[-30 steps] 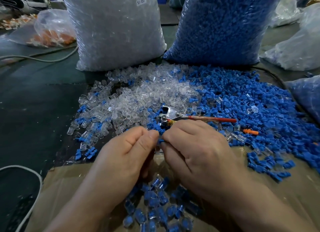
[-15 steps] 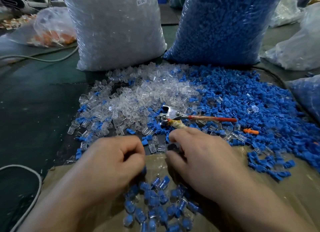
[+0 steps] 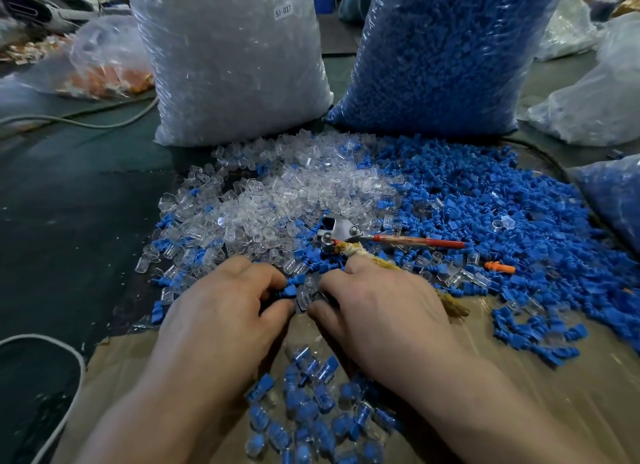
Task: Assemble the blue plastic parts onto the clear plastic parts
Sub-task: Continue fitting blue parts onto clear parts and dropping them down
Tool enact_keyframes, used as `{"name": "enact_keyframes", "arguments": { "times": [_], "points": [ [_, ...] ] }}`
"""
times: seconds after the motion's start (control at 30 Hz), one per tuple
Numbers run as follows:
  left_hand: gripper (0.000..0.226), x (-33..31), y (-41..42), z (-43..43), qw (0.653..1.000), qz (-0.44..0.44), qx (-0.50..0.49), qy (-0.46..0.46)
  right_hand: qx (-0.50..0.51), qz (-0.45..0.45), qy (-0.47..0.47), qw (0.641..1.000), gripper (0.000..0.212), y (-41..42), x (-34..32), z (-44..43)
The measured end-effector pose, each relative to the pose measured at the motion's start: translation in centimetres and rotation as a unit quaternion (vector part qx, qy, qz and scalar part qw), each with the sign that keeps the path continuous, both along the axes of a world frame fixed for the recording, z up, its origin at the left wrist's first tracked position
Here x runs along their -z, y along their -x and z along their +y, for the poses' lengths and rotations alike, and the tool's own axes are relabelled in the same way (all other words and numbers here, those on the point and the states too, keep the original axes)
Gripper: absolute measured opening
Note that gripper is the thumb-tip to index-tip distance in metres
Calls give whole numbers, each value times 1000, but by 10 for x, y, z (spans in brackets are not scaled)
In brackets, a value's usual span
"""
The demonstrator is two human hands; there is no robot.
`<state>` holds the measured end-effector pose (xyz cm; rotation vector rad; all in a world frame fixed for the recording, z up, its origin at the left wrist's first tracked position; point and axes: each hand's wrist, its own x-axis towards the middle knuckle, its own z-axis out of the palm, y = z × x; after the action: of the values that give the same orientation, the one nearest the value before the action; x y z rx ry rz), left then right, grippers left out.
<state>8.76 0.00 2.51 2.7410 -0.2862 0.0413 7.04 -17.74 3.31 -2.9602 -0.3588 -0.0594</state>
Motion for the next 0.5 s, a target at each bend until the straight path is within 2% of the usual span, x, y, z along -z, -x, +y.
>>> {"name": "enact_keyframes", "arguments": {
  "times": [0.1, 0.23, 0.33, 0.4, 0.5],
  "points": [
    [10, -1, 1, -5, 1000, -6, -14, 5, 1, -6, -21, 1000, 27, 2, 0, -2],
    [12, 0, 1, -7, 999, 5, -29, 24, 18, -9, -101, 995, 23, 4, -1, -5],
    [14, 0, 2, -7, 987, 22, -60, 145, 47, -10, -199, 979, 16, 7, -1, -7],
    [23, 1, 3, -6, 965, 44, -71, 249, 73, 6, -276, 958, 14, 7, -1, -9],
    [35, 0, 4, -5, 927, 78, -35, 366, 92, 57, -389, 915, 11, 7, -1, -13]
  ]
}}
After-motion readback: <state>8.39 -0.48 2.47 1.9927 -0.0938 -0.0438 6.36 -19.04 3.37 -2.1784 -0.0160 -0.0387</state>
